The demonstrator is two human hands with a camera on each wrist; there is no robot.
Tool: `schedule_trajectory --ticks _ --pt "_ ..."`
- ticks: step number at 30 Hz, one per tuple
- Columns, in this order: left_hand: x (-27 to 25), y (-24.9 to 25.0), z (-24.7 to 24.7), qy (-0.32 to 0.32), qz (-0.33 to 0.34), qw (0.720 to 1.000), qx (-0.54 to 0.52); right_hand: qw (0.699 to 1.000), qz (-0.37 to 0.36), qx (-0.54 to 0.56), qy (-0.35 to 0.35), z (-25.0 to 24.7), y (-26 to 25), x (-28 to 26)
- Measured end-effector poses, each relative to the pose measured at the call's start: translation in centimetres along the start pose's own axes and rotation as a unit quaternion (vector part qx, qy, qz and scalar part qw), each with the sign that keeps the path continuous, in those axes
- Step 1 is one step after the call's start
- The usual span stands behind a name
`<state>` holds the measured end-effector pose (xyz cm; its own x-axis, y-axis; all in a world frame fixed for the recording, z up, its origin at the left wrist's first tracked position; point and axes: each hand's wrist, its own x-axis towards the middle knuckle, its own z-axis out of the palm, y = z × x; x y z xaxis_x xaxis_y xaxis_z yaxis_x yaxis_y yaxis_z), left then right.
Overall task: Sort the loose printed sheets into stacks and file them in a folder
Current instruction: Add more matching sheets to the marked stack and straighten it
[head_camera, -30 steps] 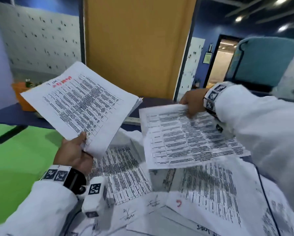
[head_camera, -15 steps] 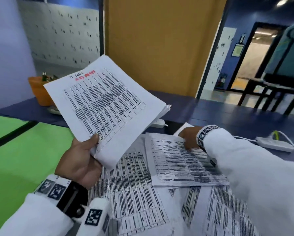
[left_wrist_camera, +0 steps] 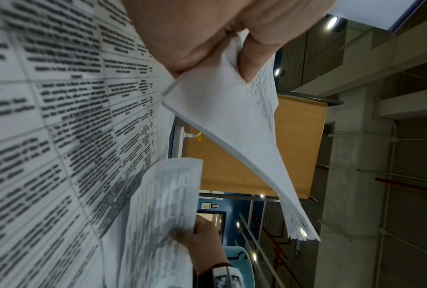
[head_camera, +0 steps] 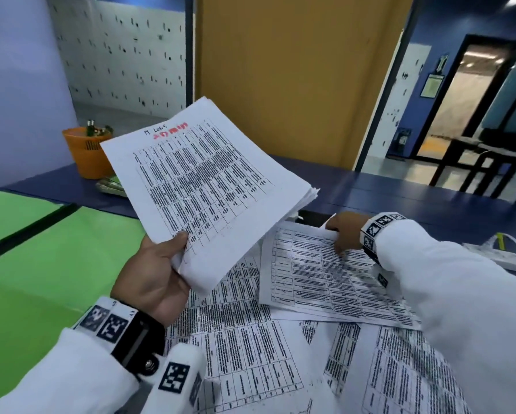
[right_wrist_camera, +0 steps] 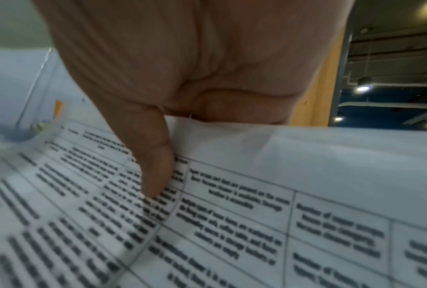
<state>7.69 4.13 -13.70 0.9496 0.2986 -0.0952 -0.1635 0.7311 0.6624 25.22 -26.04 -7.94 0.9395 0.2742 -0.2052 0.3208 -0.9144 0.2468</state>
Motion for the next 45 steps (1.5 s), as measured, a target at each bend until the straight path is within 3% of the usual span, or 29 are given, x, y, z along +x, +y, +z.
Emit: schedule_trajectory --ticks 5,8,10,14,15,17,20,21,25,29,32,36,39,40,43,45 --pt "-1.5 -0.3 1.2 -0.026 -0.029 0.999 0.026 0.992 0.056 0.069 0.087 -5.8 1.9 -4.7" --pt "-2.3 -0.3 1.4 -0.074 -0.029 0.996 0.044 0.959 0.063 0.205 0.184 -9.4 3.1 -9.2" --pt "-3.1 0.0 1.7 -0.107 -0.019 0.992 0.058 0.918 0.041 0.315 0.235 -10.5 3.2 -12.3" --pt "-3.9 0.6 2.1 -0.161 -0.009 0.984 0.079 0.854 0.025 0.459 0.244 -8.4 1.7 -16.0" --pt "-4.1 0.7 2.1 -0.169 -0.005 0.982 0.081 0.827 0.007 0.509 0.240 -7.5 0.7 -16.6" --pt "-4.3 0.7 2.1 -0.187 -0.004 0.978 0.095 0.745 -0.026 0.624 0.233 -5.3 -1.2 -17.1" --pt "-4.7 0.5 2.0 -0.207 -0.013 0.972 0.110 0.632 -0.022 0.737 0.239 -3.4 -3.6 -18.0" --pt "-4.7 0.4 2.0 -0.212 -0.015 0.970 0.115 0.609 -0.022 0.757 0.235 -2.9 -4.0 -18.1" --pt "-4.7 0.0 1.8 -0.225 -0.032 0.960 0.164 0.585 0.006 0.776 0.235 -1.1 -4.5 -18.5" --pt "-5.0 -0.8 1.7 -0.239 -0.063 0.947 0.204 0.534 -0.009 0.815 0.225 -0.7 -5.8 -19.0" --pt "-5.4 -1.6 1.9 -0.246 -0.078 0.938 0.232 0.540 0.048 0.800 0.256 -0.9 -6.1 -19.3" --pt "-5.8 -1.9 2.1 -0.226 -0.048 0.941 0.247 0.654 0.013 0.730 0.198 -0.9 -6.3 -20.4" --pt "-6.4 -1.6 2.8 -0.196 0.035 0.937 0.287 0.737 0.005 0.623 0.262 -1.3 -6.8 -21.1" --pt "-6.7 -1.3 3.3 -0.189 0.079 0.931 0.303 0.744 0.014 0.593 0.307 -1.6 -7.0 -21.3" --pt "-6.8 -0.4 3.6 -0.178 0.195 0.898 0.352 0.722 0.013 0.566 0.398 -3.2 -8.6 -21.8" --pt "-6.5 -0.1 3.3 -0.172 0.210 0.892 0.361 0.725 0.007 0.548 0.417 -3.8 -9.4 -21.7"
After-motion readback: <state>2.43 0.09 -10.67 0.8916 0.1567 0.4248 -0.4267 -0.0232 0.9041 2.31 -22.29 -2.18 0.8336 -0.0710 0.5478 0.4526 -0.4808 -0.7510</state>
